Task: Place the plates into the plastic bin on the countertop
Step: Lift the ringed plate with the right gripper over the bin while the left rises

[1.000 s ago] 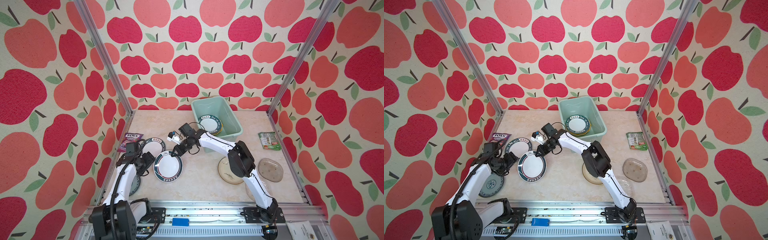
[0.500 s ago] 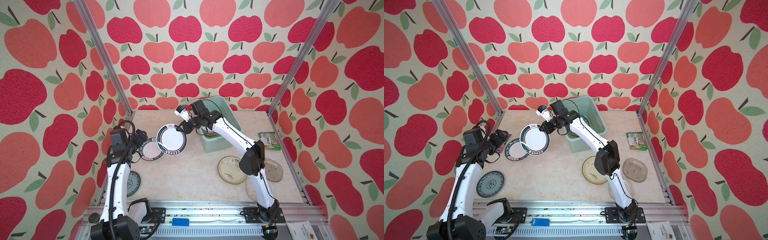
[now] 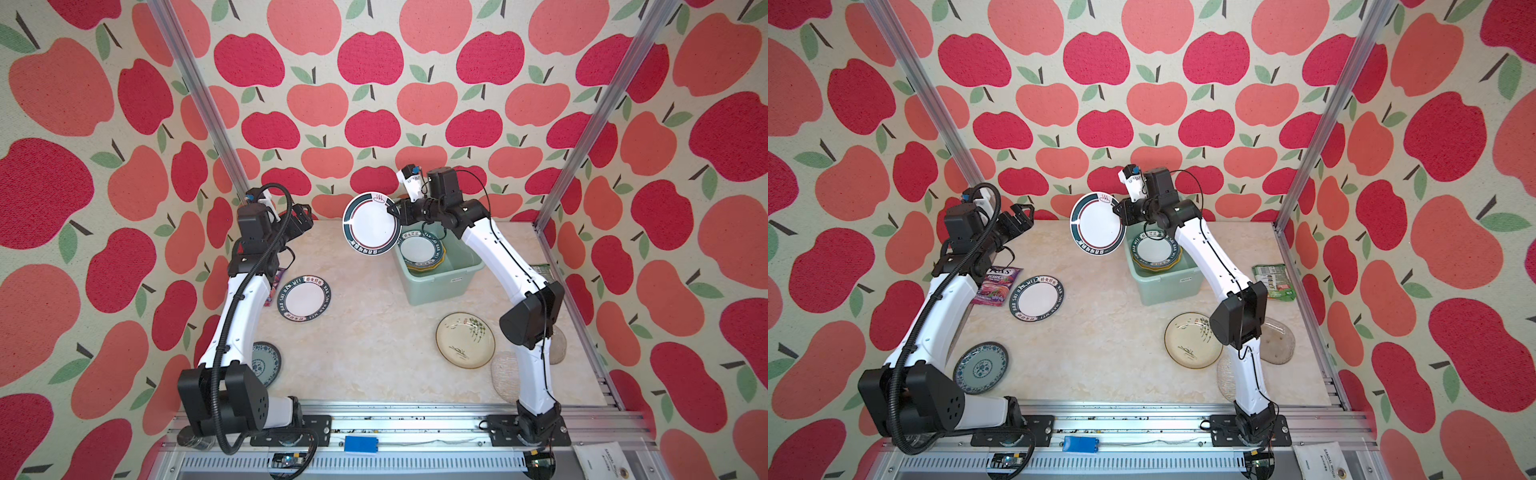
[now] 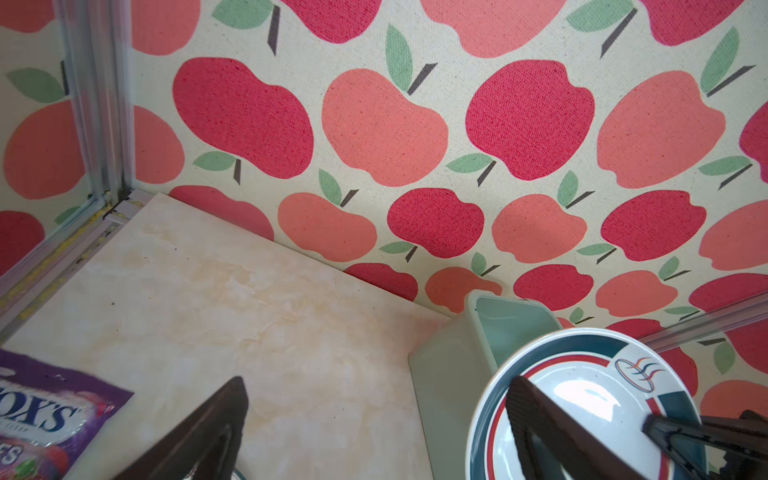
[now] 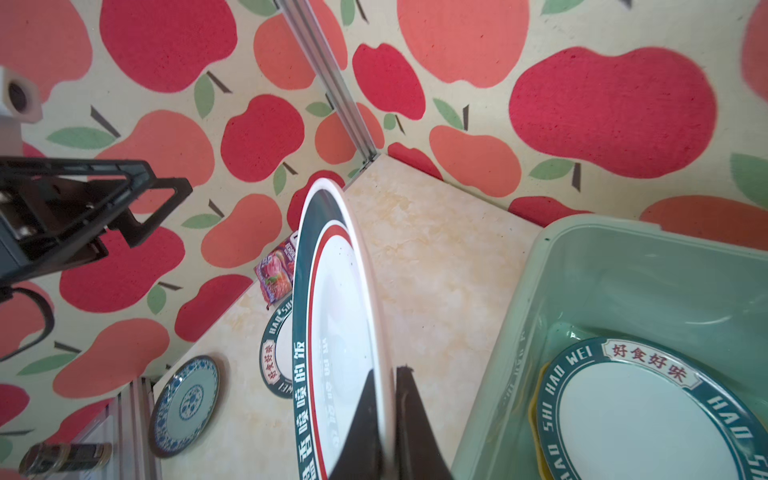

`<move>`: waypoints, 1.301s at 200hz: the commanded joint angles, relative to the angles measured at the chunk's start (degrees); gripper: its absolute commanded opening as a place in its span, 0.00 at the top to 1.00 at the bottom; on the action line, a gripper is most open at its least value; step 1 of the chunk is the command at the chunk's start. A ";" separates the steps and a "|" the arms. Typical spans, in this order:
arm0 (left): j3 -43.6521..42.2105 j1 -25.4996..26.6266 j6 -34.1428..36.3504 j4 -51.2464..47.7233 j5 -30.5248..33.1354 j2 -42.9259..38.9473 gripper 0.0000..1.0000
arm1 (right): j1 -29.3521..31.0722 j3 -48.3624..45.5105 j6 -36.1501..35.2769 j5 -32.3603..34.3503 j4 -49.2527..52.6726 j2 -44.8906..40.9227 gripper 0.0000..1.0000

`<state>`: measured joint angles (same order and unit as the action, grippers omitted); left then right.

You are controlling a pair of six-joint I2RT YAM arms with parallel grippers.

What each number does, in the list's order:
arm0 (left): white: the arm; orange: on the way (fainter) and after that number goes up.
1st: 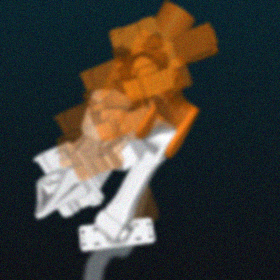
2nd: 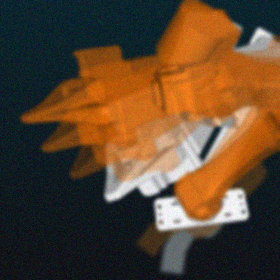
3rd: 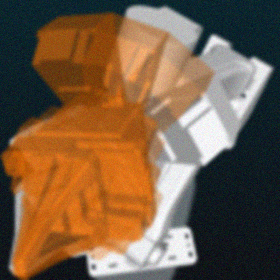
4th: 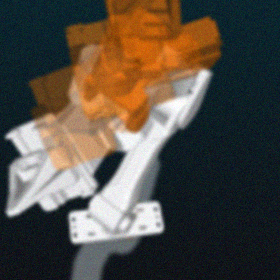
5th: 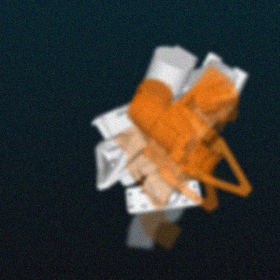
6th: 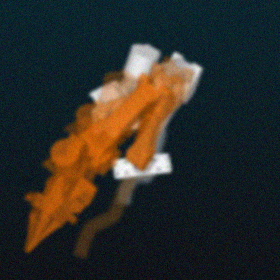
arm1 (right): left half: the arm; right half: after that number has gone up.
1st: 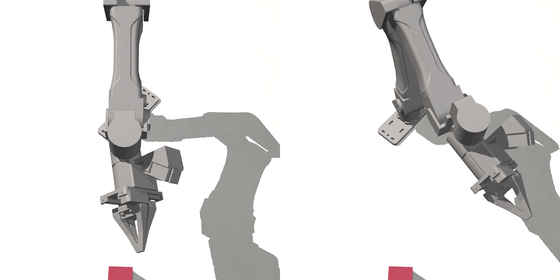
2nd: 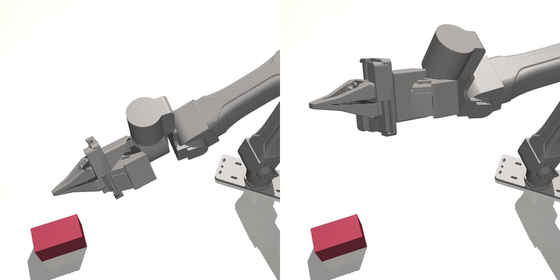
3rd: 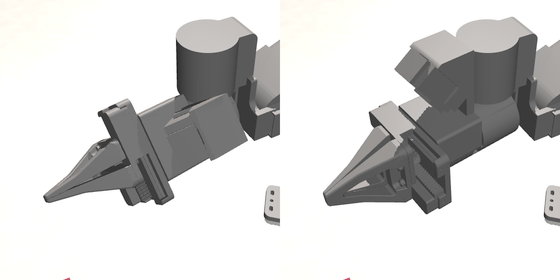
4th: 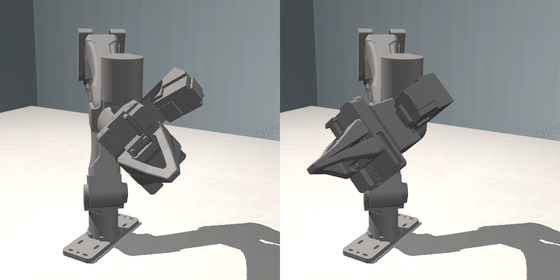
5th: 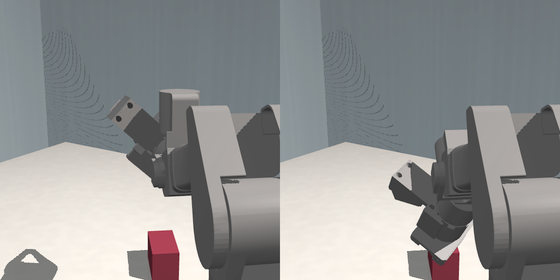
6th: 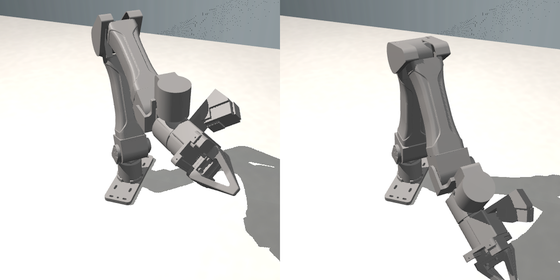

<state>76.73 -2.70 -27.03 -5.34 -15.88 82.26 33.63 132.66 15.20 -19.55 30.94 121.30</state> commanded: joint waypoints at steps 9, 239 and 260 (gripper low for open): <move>7.81 4.00 4.36 5.52 -1.36 7.71 0.01 | -4.37 -0.60 10.13 6.21 -7.55 -3.75 1.00; 17.46 8.96 12.97 5.92 -9.86 23.40 0.01 | -5.88 -8.10 67.13 41.77 13.45 -1.90 1.00; 16.00 8.33 11.73 6.96 -10.24 22.86 0.01 | -5.54 -0.96 70.44 41.44 20.23 2.13 1.00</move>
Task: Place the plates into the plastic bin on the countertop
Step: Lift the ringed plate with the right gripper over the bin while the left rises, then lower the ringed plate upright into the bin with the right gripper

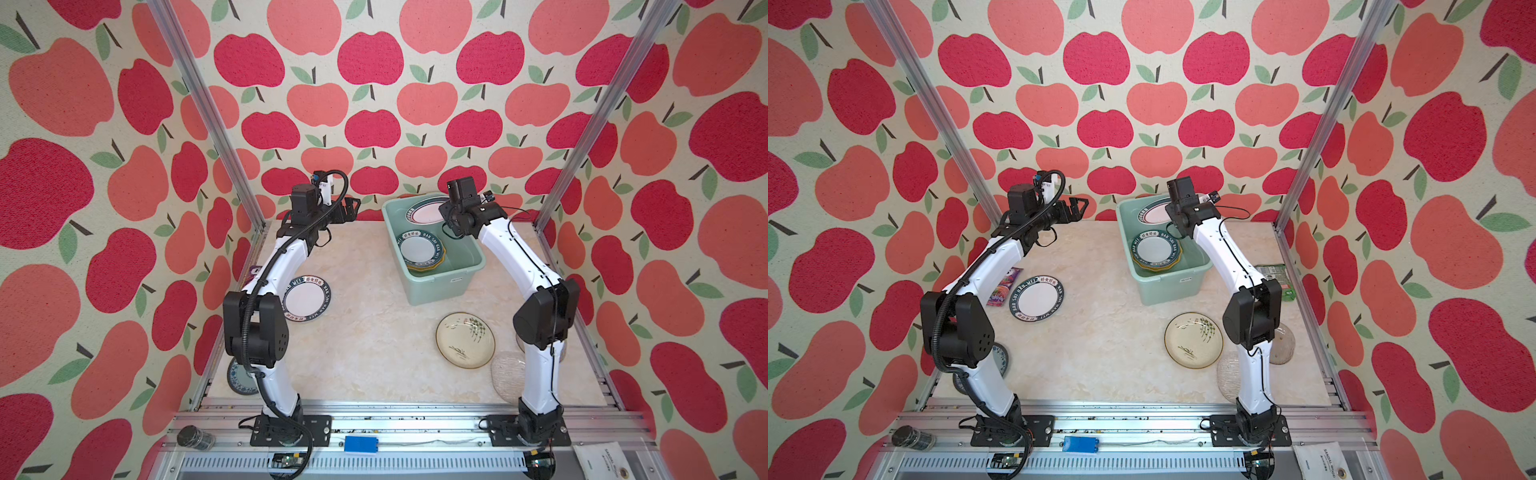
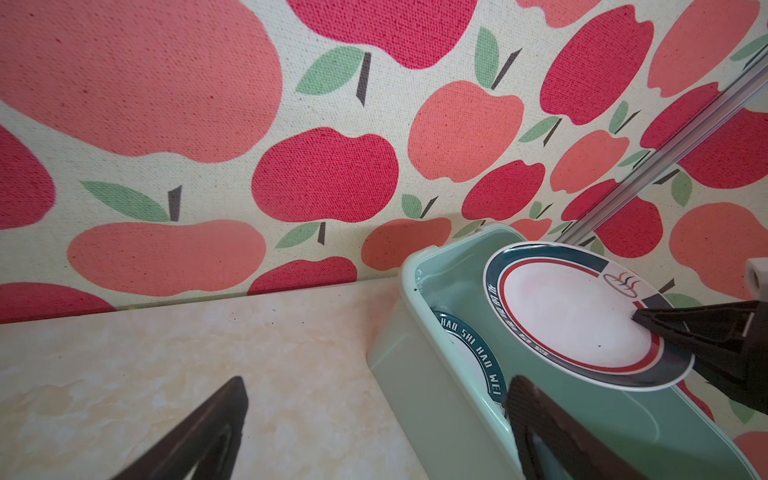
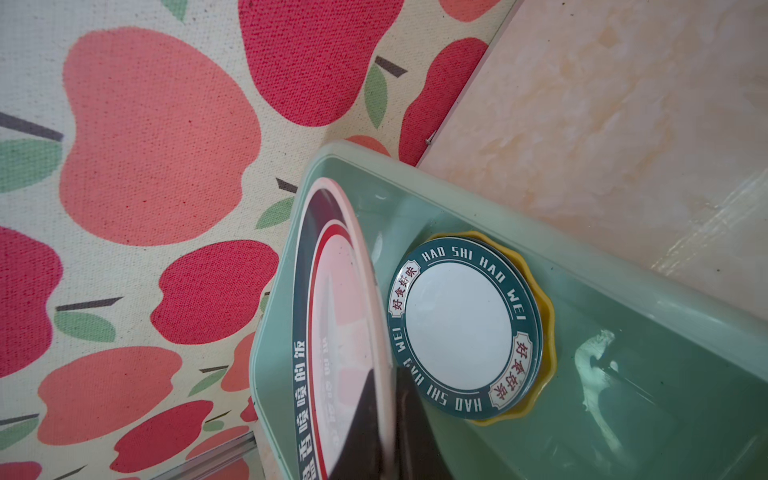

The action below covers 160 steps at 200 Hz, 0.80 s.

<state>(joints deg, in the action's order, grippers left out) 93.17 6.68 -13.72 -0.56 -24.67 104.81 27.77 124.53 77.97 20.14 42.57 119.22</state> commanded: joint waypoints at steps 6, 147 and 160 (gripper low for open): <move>-0.92 -1.06 -1.58 2.31 -1.37 0.00 0.01 | 0.44 9.46 8.41 1.77 10.70 5.52 1.00; -4.88 -3.95 -3.64 3.90 -1.87 -1.39 0.01 | 2.12 23.98 16.31 -4.31 22.85 20.75 1.00; -4.99 -3.95 -3.69 3.72 -1.79 -1.39 0.01 | 2.12 24.01 16.27 -4.62 22.36 21.40 1.00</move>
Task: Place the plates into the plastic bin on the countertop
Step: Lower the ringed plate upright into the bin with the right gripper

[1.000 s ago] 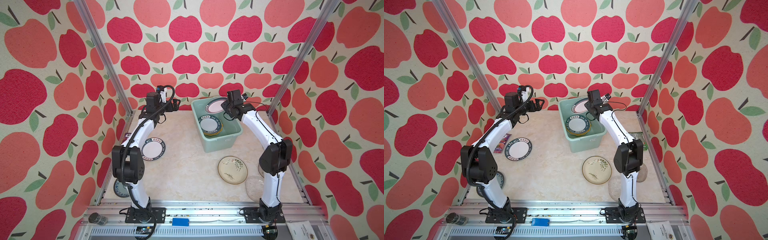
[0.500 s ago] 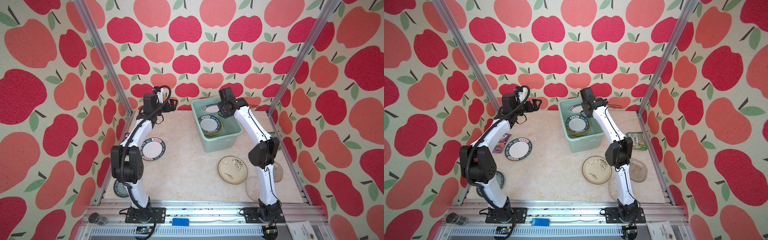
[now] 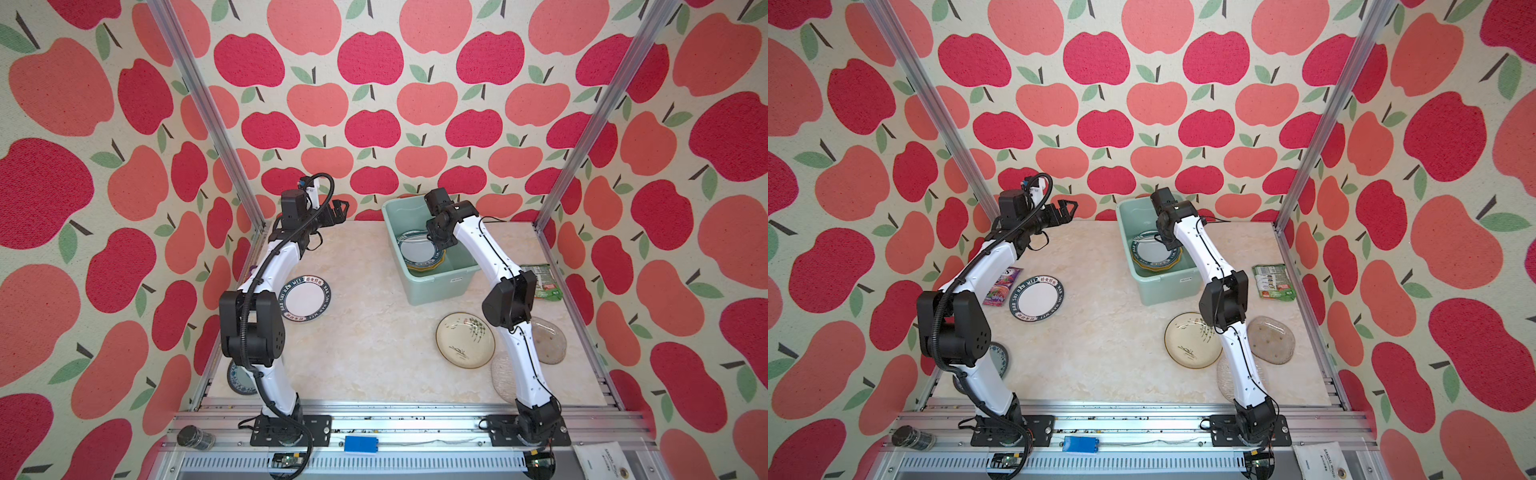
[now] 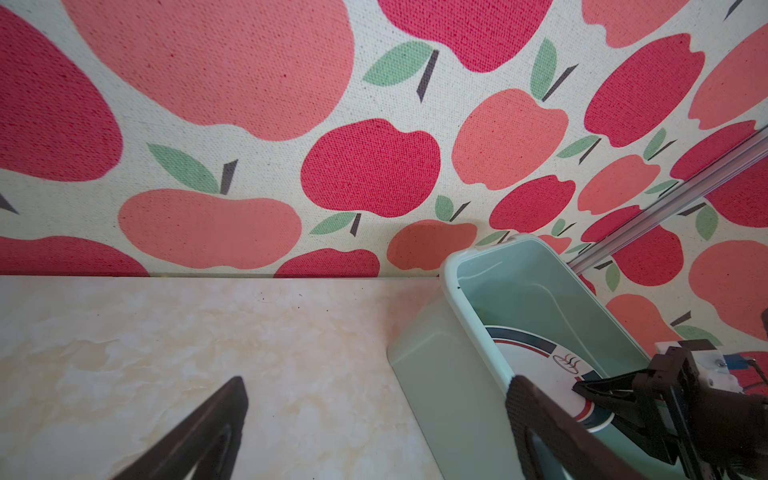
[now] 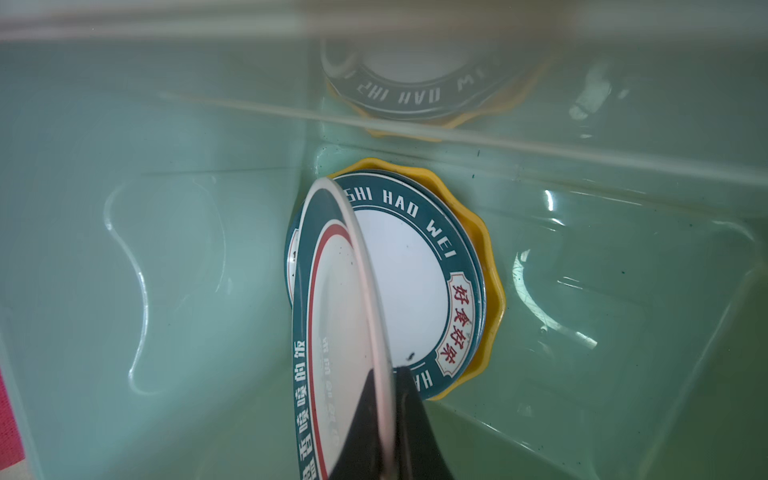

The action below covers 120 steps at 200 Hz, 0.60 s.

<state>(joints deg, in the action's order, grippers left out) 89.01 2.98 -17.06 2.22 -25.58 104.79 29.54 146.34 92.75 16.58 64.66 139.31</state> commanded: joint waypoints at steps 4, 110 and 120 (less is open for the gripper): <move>-0.77 -0.26 -0.34 0.95 -0.87 -1.43 0.01 | 0.34 2.16 1.40 -1.15 0.13 1.59 1.00; 0.62 -0.08 -0.17 -1.25 -0.52 -1.07 0.01 | -0.27 -1.14 1.81 -3.06 -3.18 3.58 0.93; 0.80 -0.08 -0.17 -1.34 -0.43 -0.91 0.01 | -0.37 -1.32 1.82 -3.30 -3.40 3.69 0.92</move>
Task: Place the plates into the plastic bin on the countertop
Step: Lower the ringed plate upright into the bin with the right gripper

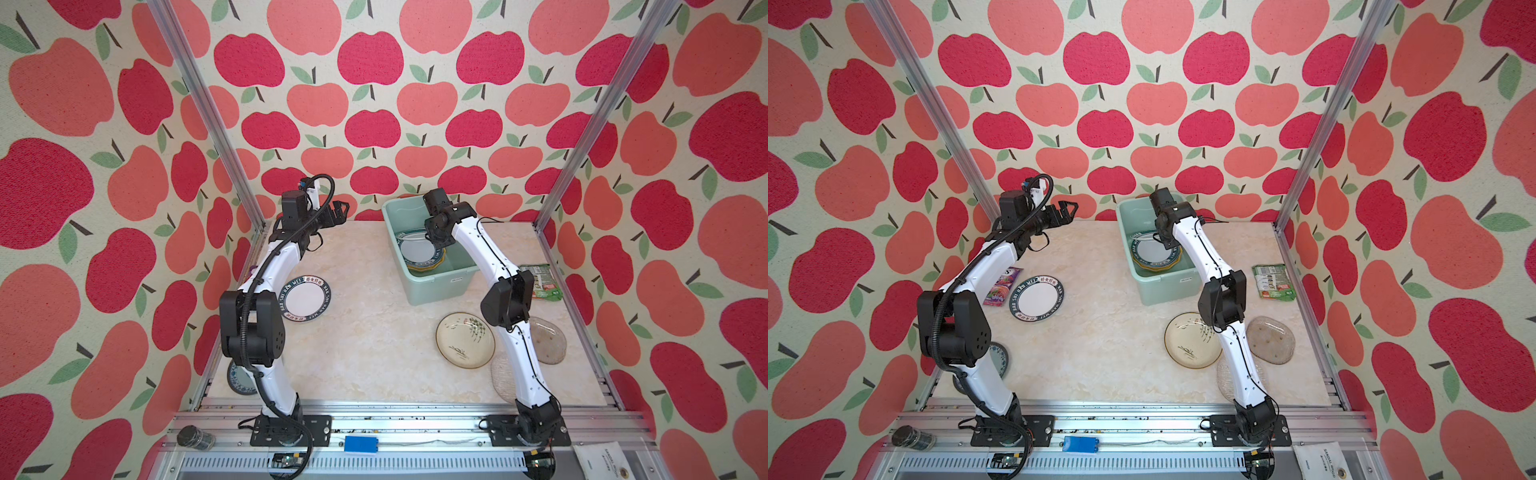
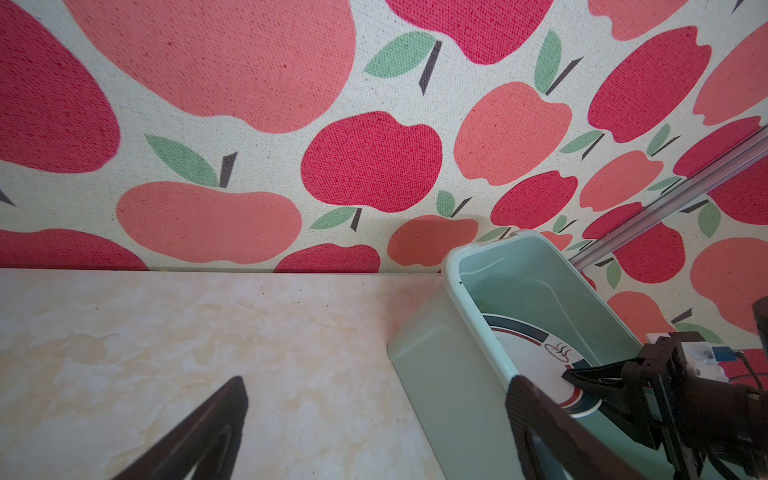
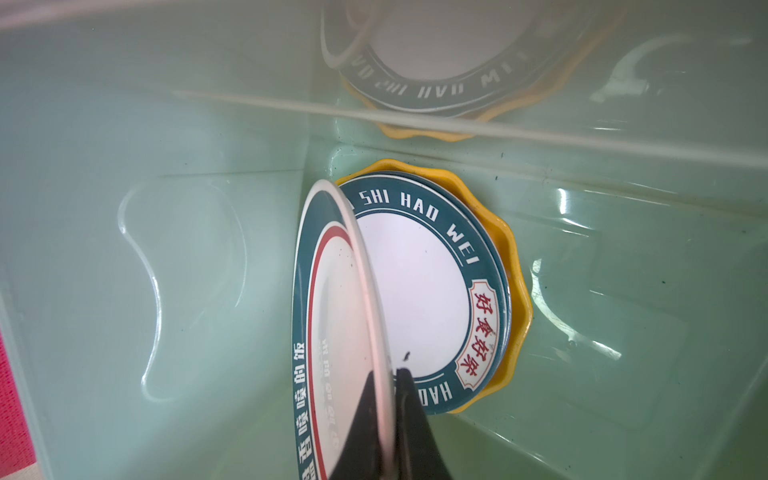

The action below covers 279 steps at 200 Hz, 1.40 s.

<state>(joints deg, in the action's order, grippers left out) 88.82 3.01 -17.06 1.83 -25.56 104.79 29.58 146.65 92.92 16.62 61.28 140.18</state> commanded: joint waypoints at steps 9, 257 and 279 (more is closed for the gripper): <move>1.09 -0.02 -0.08 -1.10 -0.47 -0.86 0.01 | -0.55 -1.80 1.56 -3.40 -0.18 2.95 0.91; 4.25 -0.09 1.59 -5.60 1.43 1.09 0.01 | -2.07 -6.52 -0.38 -12.73 -2.01 5.60 0.78; 4.26 -0.04 1.77 -5.91 1.48 0.88 0.01 | -2.08 -7.29 -0.20 -13.28 -2.13 5.54 0.77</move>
<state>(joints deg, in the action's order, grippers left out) 91.29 3.01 -16.80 -2.55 -24.80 105.01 27.14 143.94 89.76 13.85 53.17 140.38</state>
